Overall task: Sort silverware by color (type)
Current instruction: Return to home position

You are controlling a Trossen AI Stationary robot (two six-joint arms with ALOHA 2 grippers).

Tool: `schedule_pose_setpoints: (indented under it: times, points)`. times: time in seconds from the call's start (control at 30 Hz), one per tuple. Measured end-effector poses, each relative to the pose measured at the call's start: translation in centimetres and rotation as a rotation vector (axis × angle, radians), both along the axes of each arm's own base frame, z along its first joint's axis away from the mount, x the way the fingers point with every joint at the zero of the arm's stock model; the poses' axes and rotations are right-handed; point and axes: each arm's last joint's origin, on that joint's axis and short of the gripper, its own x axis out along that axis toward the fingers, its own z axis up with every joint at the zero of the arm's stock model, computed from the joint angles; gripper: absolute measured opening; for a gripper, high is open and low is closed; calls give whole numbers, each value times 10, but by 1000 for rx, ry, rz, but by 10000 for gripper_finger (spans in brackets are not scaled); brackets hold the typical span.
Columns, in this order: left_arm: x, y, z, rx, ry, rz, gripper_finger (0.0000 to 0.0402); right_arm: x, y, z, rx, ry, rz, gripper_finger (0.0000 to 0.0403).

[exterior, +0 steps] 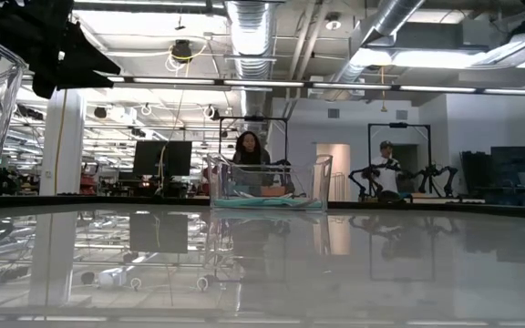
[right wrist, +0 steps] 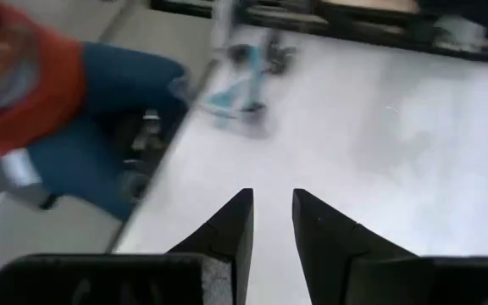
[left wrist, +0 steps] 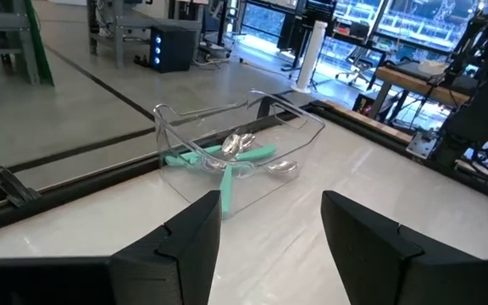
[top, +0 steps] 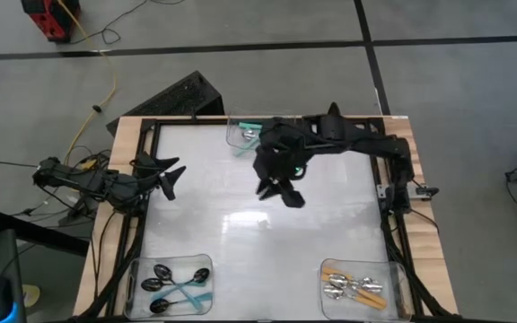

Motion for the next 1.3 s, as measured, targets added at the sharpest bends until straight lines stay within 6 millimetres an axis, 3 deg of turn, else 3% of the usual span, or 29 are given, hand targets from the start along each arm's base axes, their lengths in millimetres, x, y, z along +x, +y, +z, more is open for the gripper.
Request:
schedule_pose_setpoints:
  times: [0.17, 0.3, 0.5, 0.67, 0.87, 1.07, 1.3]
  points:
    - [0, 0, 0, -7, -5, 1, 190, -23, -1, 20, 54, -48, 74, 111]
    - [0, -1, -1, -17, 7, -33, 190, -58, -6, 48, 46, -125, 59, 111]
    - [1, -3, -3, -5, 50, -121, 190, -136, -9, 95, 22, -303, 39, 111]
    - [1, -3, -2, -18, 43, -125, 190, -202, -6, 112, 3, -421, 8, 111]
    - [3, -3, 2, -20, -9, -125, 190, -248, -6, 87, 2, -487, -102, 111]
    - [5, -4, 16, 46, -88, -161, 190, -266, -11, 35, 87, -607, -229, 111]
    - [-11, -1, 54, 103, -217, -224, 190, -287, -14, -14, 122, -708, -318, 111]
